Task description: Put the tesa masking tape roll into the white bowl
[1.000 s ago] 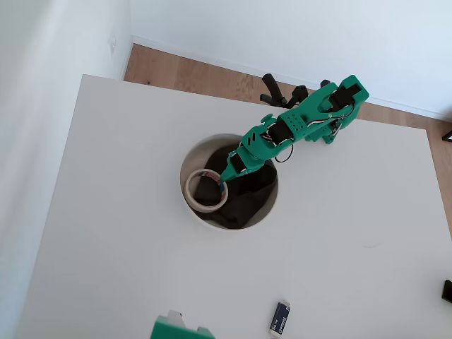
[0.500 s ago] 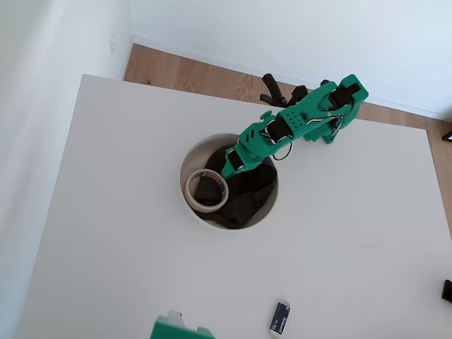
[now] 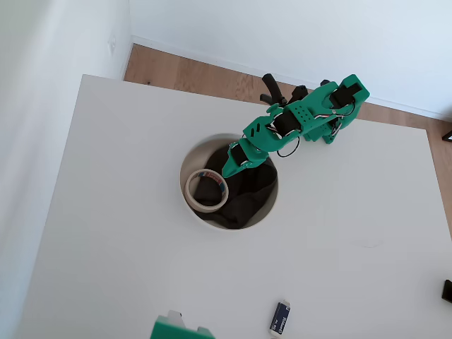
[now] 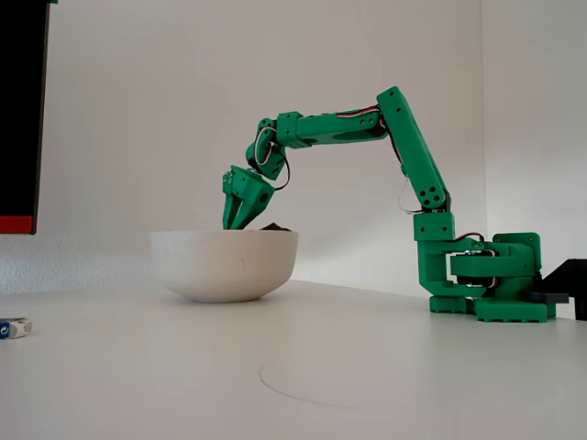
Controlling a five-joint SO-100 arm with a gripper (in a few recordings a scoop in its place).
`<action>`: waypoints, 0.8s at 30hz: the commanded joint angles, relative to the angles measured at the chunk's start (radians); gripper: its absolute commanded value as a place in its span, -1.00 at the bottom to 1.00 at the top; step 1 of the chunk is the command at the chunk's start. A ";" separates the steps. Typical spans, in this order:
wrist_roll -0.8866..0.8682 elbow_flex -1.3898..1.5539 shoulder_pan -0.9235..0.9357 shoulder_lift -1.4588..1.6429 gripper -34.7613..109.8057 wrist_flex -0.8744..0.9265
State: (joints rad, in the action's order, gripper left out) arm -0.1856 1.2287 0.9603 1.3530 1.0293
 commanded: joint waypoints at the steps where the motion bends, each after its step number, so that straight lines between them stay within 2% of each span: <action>1: -0.023 -0.089 -0.031 0.196 -0.64 0.044; 10: -0.040 -0.087 -0.250 0.468 -0.64 0.262; 20: -0.015 -0.069 -0.655 0.692 -0.64 0.497; 24: 0.002 0.060 -0.808 0.804 -0.64 0.492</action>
State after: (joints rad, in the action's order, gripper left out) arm -0.1902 1.2318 0.2531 2.0203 1.5186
